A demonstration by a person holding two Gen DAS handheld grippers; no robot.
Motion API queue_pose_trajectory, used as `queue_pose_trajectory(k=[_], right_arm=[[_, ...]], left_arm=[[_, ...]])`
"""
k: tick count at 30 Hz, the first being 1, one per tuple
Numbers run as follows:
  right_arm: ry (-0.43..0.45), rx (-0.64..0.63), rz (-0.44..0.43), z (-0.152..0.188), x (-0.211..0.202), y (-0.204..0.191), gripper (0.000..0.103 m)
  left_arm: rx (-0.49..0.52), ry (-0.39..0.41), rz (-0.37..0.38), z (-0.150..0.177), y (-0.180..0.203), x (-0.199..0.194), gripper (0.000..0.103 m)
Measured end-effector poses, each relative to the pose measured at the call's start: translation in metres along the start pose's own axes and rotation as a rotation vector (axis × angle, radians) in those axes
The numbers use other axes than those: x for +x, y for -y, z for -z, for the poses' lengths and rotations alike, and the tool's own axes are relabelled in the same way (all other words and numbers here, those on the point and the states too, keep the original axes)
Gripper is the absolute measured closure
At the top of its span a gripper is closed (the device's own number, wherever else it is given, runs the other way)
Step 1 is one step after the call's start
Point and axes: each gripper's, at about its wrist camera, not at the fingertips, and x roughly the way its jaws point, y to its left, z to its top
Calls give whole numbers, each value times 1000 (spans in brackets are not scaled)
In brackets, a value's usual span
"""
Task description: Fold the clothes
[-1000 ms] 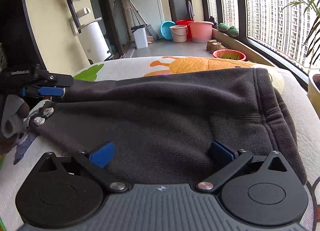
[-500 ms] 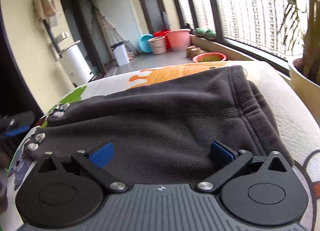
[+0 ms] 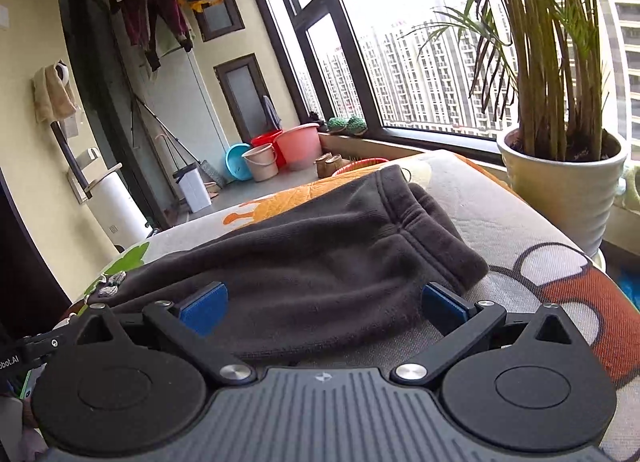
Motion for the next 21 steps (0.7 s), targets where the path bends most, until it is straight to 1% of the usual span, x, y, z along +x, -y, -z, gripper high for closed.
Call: queue_pose_trajectory(k=[2, 4, 6, 9, 12, 14, 17, 21], right_arm=[[-31, 1, 26, 2, -2, -2, 0], [-26, -13, 41, 4, -8, -5, 0], [4, -31, 45, 8, -16, -8, 0], [64, -79, 54, 14, -30, -16, 0], [127, -101, 90, 18, -44, -20, 0], [139, -102, 75, 20, -51, -22, 0], [164, -90, 27, 25, -60, -23, 0], [192, -115, 22, 28, -56, -24, 0]], left_arm=[[10, -4, 9, 3, 3, -6, 0], [20, -8, 18, 6, 5, -11, 0], [33, -13, 25, 9, 9, -17, 0], [60, -5, 13, 13, 17, -24, 0], [78, -1, 10, 16, 22, -30, 0], [92, 10, 15, 18, 24, -34, 0], [97, 51, 3, 21, 24, -39, 0], [30, 54, -20, 21, 14, -36, 0]])
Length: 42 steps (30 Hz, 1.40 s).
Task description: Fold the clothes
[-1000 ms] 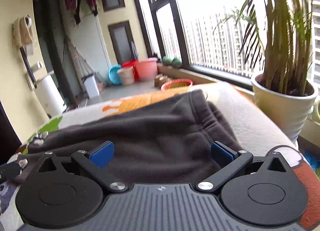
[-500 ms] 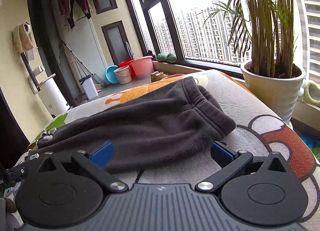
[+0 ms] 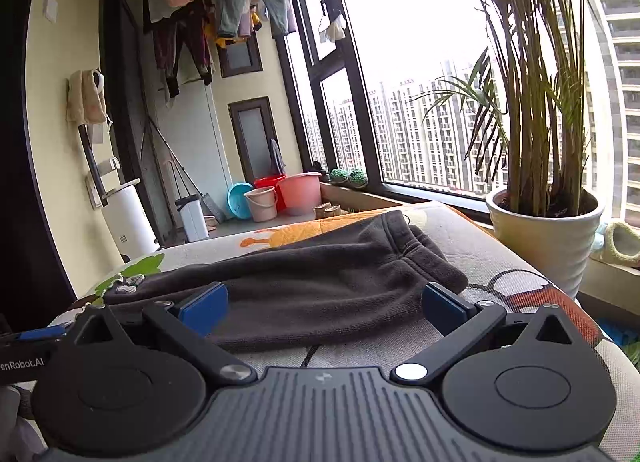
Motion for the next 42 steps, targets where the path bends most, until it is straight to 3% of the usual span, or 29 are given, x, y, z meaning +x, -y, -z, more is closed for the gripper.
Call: queue_pose_trajectory(k=[6, 10, 23, 42], right_arm=[[-7, 52, -11, 1, -1, 6, 0], [-6, 21, -7, 2, -2, 0, 0], [-76, -212, -5, 11, -8, -36, 0], [-74, -152, -29, 8, -15, -31, 0]], left_arm=[[-17, 13, -2, 0, -2, -1, 0], [1, 30, -15, 2, 1, -3, 0], [69, 28, -38, 7, 9, -12, 0], [56, 18, -50, 9, 10, -11, 0]])
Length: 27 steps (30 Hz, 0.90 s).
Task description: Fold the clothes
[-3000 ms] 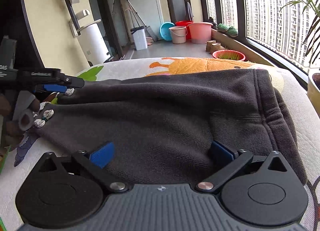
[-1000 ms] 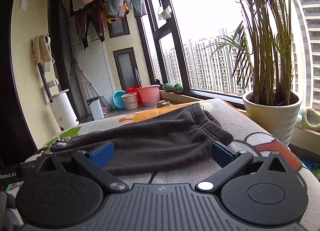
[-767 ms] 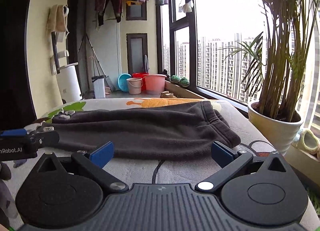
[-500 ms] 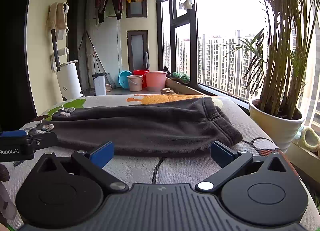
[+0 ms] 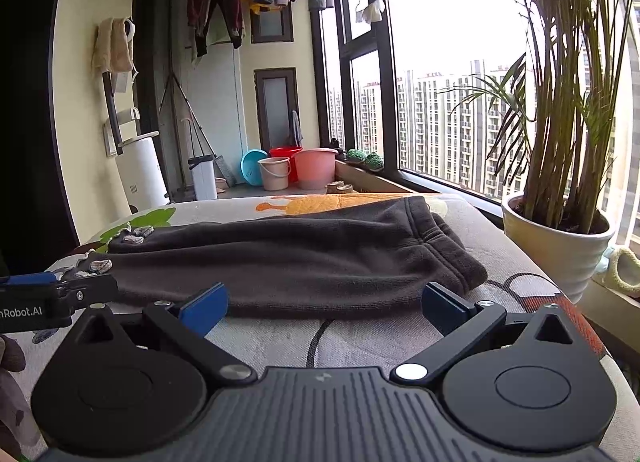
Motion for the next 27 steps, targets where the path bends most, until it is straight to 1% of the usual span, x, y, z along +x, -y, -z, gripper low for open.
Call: queue_pose_trajectory(k=[3, 4, 18, 22, 24, 26, 27], right_arm=[[-1, 6, -4, 0, 1, 2, 0], [-3, 8, -6, -1, 5, 8, 0], [-12, 22, -12, -1, 7, 13, 0], [-30, 39, -26, -10, 3, 16, 0], [-44, 55, -39, -17, 0, 18, 0], [-59, 70, -53, -24, -4, 21, 0], [-66, 78, -59, -28, -6, 22, 0]], left_arm=[[-3, -1, 0, -1, 0, 0, 0], [-2, -2, 0, -1, 1, 0, 0], [-13, -14, 6, -2, -2, 2, 0], [-13, -15, 2, -3, -3, 1, 0], [4, -22, -5, -8, -2, -3, 0], [32, -39, 1, -23, 0, -16, 0], [40, -36, 12, -34, 0, -28, 0]])
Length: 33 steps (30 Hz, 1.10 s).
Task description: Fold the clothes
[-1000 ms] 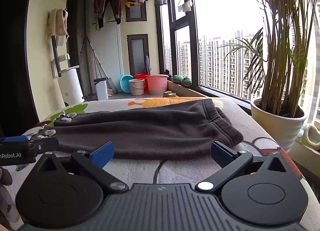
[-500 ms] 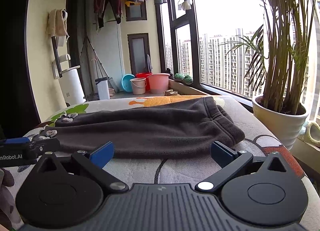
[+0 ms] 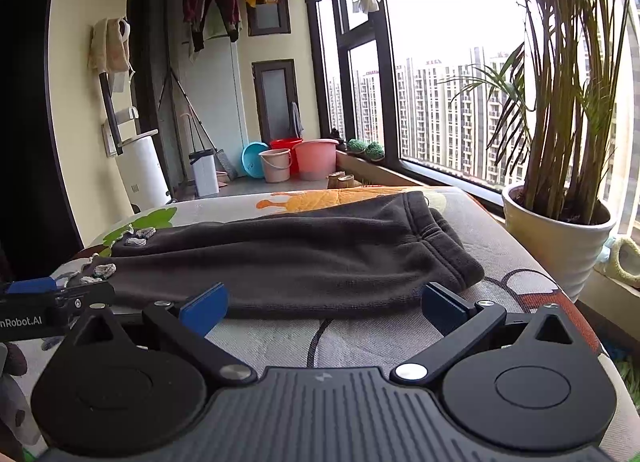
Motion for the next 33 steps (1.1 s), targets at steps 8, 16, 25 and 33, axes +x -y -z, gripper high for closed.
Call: queue_pose_trajectory(k=[8, 16, 25, 33], right_arm=[[-132, 92, -177, -46, -71, -13, 0], [-114, -58, 19, -16, -79, -44, 0], [-188, 4, 29, -11, -66, -35, 0], [-222, 25, 46, -9, -59, -32, 0]], left_arm=[[67, -3, 71, -38, 17, -87, 0], [-8, -102, 80, -23, 15, -77, 0], [-26, -165, 91, -14, 13, -69, 0], [-33, -178, 97, -13, 12, -67, 0]])
